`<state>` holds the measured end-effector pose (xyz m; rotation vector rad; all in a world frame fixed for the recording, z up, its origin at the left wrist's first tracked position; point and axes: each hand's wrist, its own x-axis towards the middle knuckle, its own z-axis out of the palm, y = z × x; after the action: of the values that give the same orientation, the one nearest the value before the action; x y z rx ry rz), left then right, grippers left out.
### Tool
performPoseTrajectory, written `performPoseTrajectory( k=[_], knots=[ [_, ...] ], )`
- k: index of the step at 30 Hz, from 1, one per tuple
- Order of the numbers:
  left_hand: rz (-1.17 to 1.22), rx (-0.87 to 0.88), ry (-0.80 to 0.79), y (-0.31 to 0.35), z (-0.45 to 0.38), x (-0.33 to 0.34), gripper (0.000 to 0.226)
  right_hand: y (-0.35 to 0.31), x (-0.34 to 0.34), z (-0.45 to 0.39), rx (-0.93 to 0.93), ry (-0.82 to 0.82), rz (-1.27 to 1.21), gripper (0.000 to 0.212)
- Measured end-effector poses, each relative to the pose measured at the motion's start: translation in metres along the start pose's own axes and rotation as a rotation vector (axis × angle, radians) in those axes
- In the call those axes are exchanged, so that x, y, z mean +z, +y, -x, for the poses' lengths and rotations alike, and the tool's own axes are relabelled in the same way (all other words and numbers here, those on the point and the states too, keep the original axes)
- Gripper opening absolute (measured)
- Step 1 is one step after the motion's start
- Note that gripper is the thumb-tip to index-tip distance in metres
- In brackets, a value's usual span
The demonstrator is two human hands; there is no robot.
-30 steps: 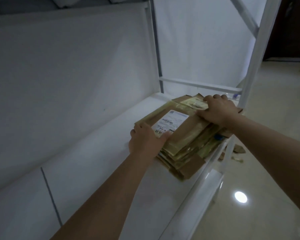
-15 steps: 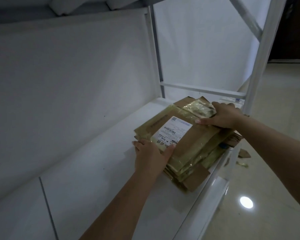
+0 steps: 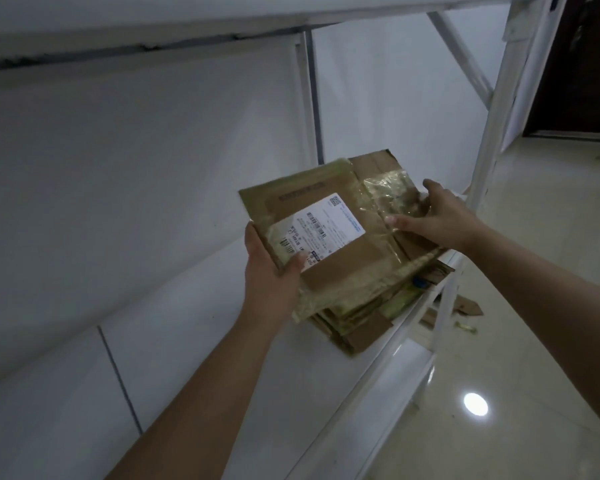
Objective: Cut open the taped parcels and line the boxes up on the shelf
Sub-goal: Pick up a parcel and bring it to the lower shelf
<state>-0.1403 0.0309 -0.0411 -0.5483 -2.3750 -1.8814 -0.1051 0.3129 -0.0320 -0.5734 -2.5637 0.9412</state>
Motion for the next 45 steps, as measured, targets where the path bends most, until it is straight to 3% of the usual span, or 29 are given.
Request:
performPoseTrajectory(
  k=[3,6,7,11,19,24,28,34,40,45],
  knots=[
    [0.065,-0.001,-0.016,0.009,0.021,-0.040,0.075,-0.025,0.005,0.025,0.001,-0.042,-0.198,0.115],
    [0.055,0.001,-0.002,0.011,0.052,-0.086,0.069,-0.058,0.024,0.058,0.000,-0.118,-0.356,0.071],
    [0.023,-0.007,0.008,0.011,0.064,-0.103,0.070,-0.070,0.032,0.070,-0.007,-0.139,-0.388,0.065],
    [-0.030,-0.070,0.076,0.006,0.109,-0.167,0.075,-0.111,0.063,0.125,-0.021,-0.210,-0.486,0.085],
    [-0.013,-0.103,0.209,-0.005,0.186,-0.270,0.064,-0.170,0.099,0.231,-0.127,-0.426,-0.626,0.082],
    [0.085,-0.049,0.234,-0.013,0.235,-0.352,0.043,-0.228,0.129,0.296,-0.142,-0.432,-0.718,0.080],
    [0.197,-0.032,0.298,-0.019,0.286,-0.438,0.026,-0.282,0.176,0.363,-0.127,-0.453,-0.790,0.059],
    [0.359,-0.116,0.373,-0.024,0.363,-0.545,0.027,-0.373,0.235,0.471,0.008,-0.540,-0.885,0.079],
    [0.534,-0.190,0.469,-0.044,0.407,-0.601,0.024,-0.424,0.260,0.546,0.032,-0.635,-0.947,0.070],
    [0.587,-0.236,0.467,-0.071,0.442,-0.622,0.019,-0.416,0.288,0.566,0.036,-0.731,-0.940,0.059]
  ],
)
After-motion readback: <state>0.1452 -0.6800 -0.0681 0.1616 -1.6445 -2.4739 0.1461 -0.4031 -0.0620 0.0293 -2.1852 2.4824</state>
